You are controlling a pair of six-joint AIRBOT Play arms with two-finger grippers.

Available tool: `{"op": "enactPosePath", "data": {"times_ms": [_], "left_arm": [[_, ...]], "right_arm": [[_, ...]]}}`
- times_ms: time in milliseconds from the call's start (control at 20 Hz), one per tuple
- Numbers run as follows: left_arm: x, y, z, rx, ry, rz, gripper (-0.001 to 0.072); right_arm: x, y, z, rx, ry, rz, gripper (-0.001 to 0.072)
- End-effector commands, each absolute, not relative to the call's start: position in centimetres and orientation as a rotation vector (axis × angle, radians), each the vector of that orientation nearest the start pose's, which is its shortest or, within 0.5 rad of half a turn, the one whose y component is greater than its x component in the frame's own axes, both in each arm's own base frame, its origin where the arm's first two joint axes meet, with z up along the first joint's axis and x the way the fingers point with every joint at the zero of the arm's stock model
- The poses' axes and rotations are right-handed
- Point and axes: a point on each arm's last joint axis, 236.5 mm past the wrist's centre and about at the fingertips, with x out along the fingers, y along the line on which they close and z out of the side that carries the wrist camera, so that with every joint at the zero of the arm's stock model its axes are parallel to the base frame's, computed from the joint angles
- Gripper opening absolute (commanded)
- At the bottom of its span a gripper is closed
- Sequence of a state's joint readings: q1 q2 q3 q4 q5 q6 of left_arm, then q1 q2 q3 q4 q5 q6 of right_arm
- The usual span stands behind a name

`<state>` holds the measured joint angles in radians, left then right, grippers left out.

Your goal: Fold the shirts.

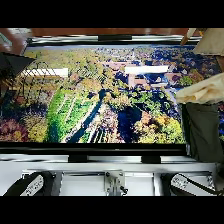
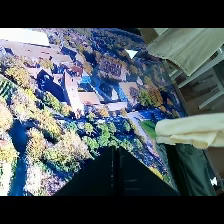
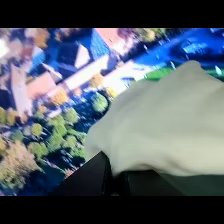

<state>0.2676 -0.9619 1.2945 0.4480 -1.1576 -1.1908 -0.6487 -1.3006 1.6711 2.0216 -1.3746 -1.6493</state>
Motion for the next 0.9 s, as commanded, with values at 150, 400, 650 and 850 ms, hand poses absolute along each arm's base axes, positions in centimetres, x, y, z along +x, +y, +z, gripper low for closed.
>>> {"op": "enactPosePath", "data": {"times_ms": [150,400,650,850], "left_arm": [[37.4,-10.1,30.1,-0.563,0.482,-0.636,0.0031],[37.4,-10.0,30.1,-0.557,0.479,-0.637,0.0031],[37.3,-10.1,30.1,-0.553,0.481,-0.641,0.0031],[37.3,-10.1,30.1,-0.556,0.481,-0.64,0.0031]], "right_arm": [[29.9,-18.8,17.3,0.492,1.144,-0.437,0.0062],[24.2,-19.3,15.7,0.488,1.342,-0.584,0.0062],[18.8,-17.3,9.6,0.522,1.565,-0.628,0.0062],[13.2,-16.2,5.8,0.488,1.745,-0.7,0.0063]]}}
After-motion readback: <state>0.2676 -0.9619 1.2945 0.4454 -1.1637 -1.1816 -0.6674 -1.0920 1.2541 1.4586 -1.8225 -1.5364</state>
